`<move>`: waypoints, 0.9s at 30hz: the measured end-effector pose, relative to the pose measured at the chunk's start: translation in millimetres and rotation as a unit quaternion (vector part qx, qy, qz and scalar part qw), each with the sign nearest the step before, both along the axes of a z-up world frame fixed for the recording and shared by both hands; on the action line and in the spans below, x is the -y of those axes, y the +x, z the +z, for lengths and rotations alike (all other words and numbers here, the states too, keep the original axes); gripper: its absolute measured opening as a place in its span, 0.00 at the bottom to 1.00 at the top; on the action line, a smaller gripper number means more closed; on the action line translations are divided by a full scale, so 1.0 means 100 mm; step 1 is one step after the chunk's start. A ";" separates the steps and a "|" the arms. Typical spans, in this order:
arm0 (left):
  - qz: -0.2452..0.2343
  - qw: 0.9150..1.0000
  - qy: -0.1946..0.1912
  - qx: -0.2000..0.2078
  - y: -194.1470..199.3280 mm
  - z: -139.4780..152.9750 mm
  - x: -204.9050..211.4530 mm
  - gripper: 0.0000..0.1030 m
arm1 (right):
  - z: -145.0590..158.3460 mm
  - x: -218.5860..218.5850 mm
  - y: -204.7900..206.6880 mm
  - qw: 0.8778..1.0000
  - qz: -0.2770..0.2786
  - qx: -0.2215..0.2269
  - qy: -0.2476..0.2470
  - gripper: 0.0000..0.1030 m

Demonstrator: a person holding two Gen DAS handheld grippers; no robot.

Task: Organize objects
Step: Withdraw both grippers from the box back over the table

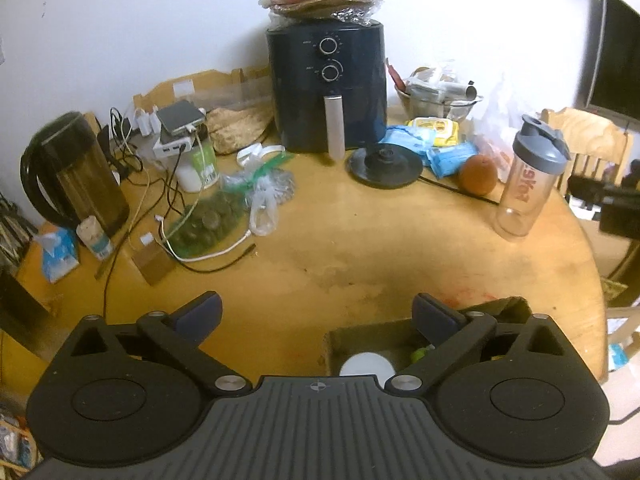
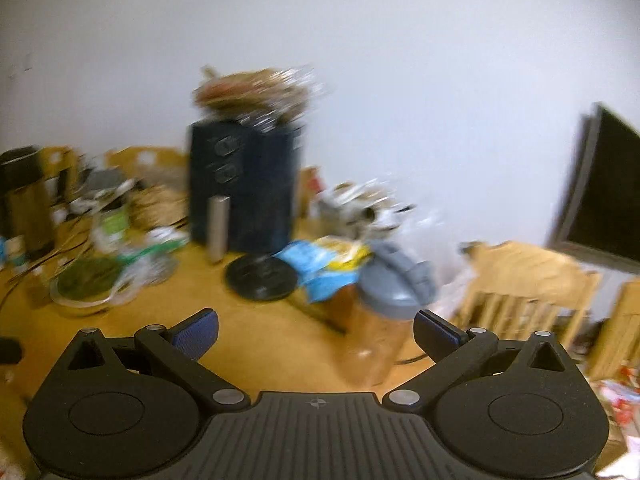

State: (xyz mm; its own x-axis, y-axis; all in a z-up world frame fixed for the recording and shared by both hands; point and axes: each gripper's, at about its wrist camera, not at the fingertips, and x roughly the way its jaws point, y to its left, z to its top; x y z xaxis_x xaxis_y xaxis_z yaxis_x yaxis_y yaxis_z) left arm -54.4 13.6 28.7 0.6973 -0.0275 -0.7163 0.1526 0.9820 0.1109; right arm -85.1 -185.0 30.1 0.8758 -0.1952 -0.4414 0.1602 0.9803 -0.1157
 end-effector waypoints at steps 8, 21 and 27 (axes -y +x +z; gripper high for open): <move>-0.012 0.999 0.029 -0.031 0.03 -0.05 0.06 1.00 | -0.07 0.18 0.15 0.988 -0.037 -0.126 0.079 1.00; -0.012 0.986 0.003 -0.168 0.06 -0.44 -0.07 1.00 | -0.85 -0.11 0.20 0.923 0.024 -0.373 0.092 1.00; -0.015 0.976 0.007 -0.216 0.02 -0.63 -0.08 1.00 | -1.03 -0.22 0.17 0.901 0.028 -0.424 0.084 1.00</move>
